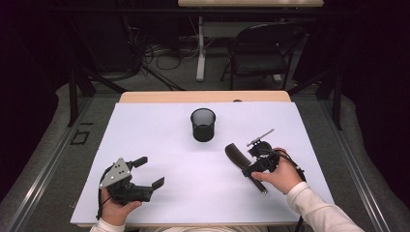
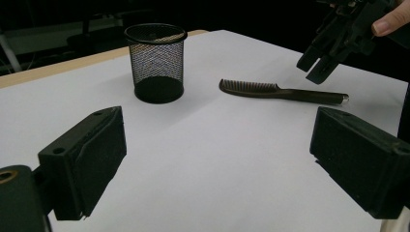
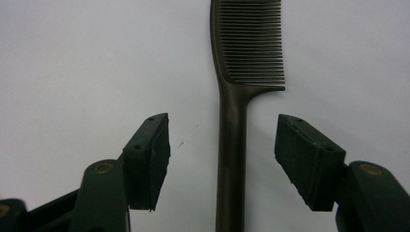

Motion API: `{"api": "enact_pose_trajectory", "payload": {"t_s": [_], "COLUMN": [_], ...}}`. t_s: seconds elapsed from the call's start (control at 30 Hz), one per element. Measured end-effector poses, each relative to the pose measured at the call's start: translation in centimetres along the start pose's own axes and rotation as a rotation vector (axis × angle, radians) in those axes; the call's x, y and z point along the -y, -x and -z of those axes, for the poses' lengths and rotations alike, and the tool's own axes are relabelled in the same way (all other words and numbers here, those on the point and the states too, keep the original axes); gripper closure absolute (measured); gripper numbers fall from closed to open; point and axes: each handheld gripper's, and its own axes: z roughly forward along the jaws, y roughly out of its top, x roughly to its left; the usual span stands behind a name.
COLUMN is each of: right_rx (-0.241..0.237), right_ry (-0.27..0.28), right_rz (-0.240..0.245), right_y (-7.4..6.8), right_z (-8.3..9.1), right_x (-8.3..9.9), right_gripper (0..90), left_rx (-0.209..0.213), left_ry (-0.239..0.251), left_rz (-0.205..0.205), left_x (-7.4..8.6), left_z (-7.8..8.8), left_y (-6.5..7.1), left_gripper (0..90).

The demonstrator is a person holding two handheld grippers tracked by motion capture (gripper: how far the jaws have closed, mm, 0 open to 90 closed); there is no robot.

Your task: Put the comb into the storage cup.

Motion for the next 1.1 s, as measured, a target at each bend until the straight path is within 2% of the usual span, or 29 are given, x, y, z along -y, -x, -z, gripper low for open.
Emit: {"api": "enact_pose_trajectory", "payload": {"t_s": [0.03, 0.07, 0.1, 0.13, 0.2, 0.27, 0.3, 0.37, 0.4, 0.43, 0.5, 0.53, 0.57, 0.6, 0.7, 0.77, 0.8, 0.83, 0.93, 1.1], "right_rx": [0.007, 0.002, 0.013, 0.013, 0.022, 0.021, 0.026, 0.032, 0.033, 0.032, 0.056, 0.056, 0.049, 0.033, 0.042, 0.028, 0.025, 0.038, 0.05, 0.041], "right_ry": [-0.027, -0.007, -0.036, -0.03, -0.059, -0.057, -0.086, -0.098, -0.109, -0.093, -0.211, -0.212, -0.187, -0.129, -0.171, -0.1, -0.103, -0.15, -0.194, -0.197], "right_rz": [0.002, -0.001, 0.004, 0.016, 0.026, 0.021, 0.032, 0.039, 0.036, 0.019, 0.053, 0.051, 0.058, 0.033, 0.044, 0.018, 0.007, 0.026, 0.04, 0.029], "right_y": [0.0, 0.0, 0.0, 0.0, -0.1, -0.3, -0.4, -0.5, -0.5, -0.6, -0.5, -0.5, -0.4, -0.5, -0.4, -0.5, -0.5, -0.5, -0.4, -0.2], "right_z": [0.1, -0.2, -0.1, -0.2, -0.3, -0.6, -0.6, -0.9, -1.0, -1.4, -1.0, -1.2, -1.5, -2.0, -2.0, -2.6, -2.7, -2.5, -2.6, -3.1], "right_x": [-0.1, -0.1, -0.3, -0.3, -0.5, -0.6, -0.7, -0.8, -0.8, -0.7, -1.2, -1.3, -1.2, -0.9, -1.1, -0.9, -0.8, -1.0, -1.3, -1.3], "right_gripper": [38.4, 38.6, 38.7, 38.6, 39.0, 39.4, 39.5, 41.2, 41.9, 42.1, 42.4, 42.5, 42.8, 43.2, 44.1, 44.1, 44.1, 44.1, 44.3, 47.6], "left_rx": [0.0, 0.0, 0.0, 0.0, 0.002, 0.003, 0.003, 0.006, 0.006, 0.006, 0.007, 0.007, 0.006, 0.006, 0.002, 0.003, 0.003, 0.003, 0.002, 0.002], "left_ry": [-0.001, -0.001, -0.001, -0.003, -0.003, -0.004, -0.004, -0.007, -0.007, -0.007, -0.009, -0.009, -0.009, -0.009, -0.009, -0.01, -0.01, -0.01, -0.01, -0.011], "left_rz": [-0.002, -0.001, -0.001, 0.001, 0.003, 0.002, 0.002, 0.001, 0.002, 0.001, -0.002, -0.003, -0.003, -0.003, -0.003, -0.003, -0.003, -0.003, -0.003, -0.004], "left_x": [0.0, 0.0, 0.0, 0.0, 0.0, 0.1, 0.1, 0.1, 0.1, 0.1, 0.1, 0.1, 0.1, 0.1, 0.1, 0.1, 0.1, 0.1, 0.1, 0.1], "left_z": [0.0, 0.0, 0.0, 0.0, -0.1, -0.1, -0.1, -0.1, -0.1, -0.1, -0.1, -0.1, -0.1, -0.1, -0.2, -0.2, -0.2, -0.2, -0.2, -0.2], "left_y": [0.0, 0.0, 0.0, 0.0, -0.1, -0.1, -0.1, 0.0, 0.0, 0.0, 0.0, 0.0, 0.0, 0.0, 0.0, 0.0, 0.0, 0.0, 0.0, 0.0], "left_gripper": [6.0, 6.0, 6.0, 6.0, 6.0, 6.0, 6.0, 6.0, 6.0, 6.0, 6.0, 6.0, 6.0, 6.0, 6.0, 6.0, 6.0, 6.0, 6.0, 6.2]}}
